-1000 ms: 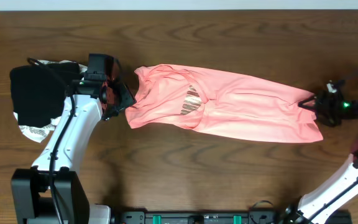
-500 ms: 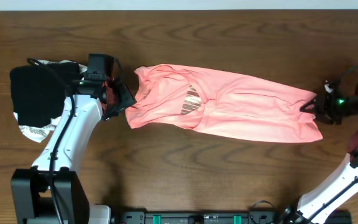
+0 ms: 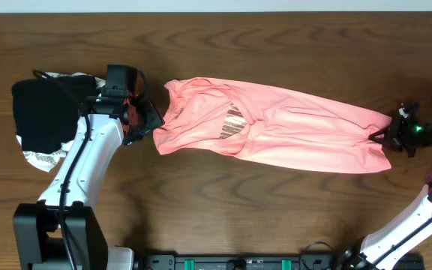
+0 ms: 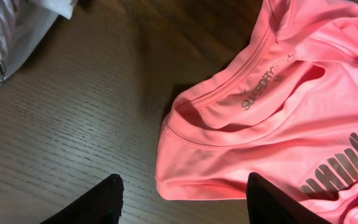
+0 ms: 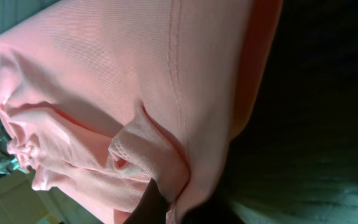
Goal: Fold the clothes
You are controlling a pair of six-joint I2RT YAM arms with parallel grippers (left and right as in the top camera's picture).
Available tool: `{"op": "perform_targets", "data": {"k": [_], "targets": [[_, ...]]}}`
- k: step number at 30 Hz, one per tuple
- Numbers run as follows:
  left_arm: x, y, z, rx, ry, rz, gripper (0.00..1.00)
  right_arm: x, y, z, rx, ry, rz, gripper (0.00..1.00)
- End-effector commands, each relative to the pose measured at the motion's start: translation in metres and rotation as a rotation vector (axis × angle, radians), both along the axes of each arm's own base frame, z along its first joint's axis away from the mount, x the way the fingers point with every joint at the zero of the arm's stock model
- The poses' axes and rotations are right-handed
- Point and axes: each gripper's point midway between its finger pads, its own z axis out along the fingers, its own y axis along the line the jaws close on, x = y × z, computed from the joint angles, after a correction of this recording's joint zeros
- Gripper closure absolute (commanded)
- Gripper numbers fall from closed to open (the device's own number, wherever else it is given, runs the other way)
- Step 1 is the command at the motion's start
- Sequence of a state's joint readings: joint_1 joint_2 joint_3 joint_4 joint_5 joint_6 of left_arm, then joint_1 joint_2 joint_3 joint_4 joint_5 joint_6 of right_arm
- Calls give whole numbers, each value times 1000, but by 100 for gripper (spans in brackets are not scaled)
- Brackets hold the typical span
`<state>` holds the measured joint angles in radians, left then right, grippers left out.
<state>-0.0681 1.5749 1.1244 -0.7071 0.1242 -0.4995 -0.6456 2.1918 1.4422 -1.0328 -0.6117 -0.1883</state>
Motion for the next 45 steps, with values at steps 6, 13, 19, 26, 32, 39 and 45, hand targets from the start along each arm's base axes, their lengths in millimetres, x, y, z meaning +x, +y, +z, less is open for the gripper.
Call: {"op": "perform_targets", "data": {"k": [6,13,19,26,32,39,45], "targets": [[5,2,9,5,-27,-1,36,-1,-64,24,-295,112,-15,99],[5,2,9,4,-27,0,36,21,-109,98,-496,76,-35,99],[5,2,9,4,-27,-1,36,27,-131,153,-640,79,-94,99],[5,2,10,4,-27,-1,36,49,-92,210,-656,-16,-41,99],[5,2,10,4,-27,0,36,78,-14,229,-663,-89,138,99],[5,2,9,4,-27,-1,36,100,83,228,-694,-138,336,99],[5,2,9,4,-27,0,36,100,152,228,-744,-159,448,98]]}}
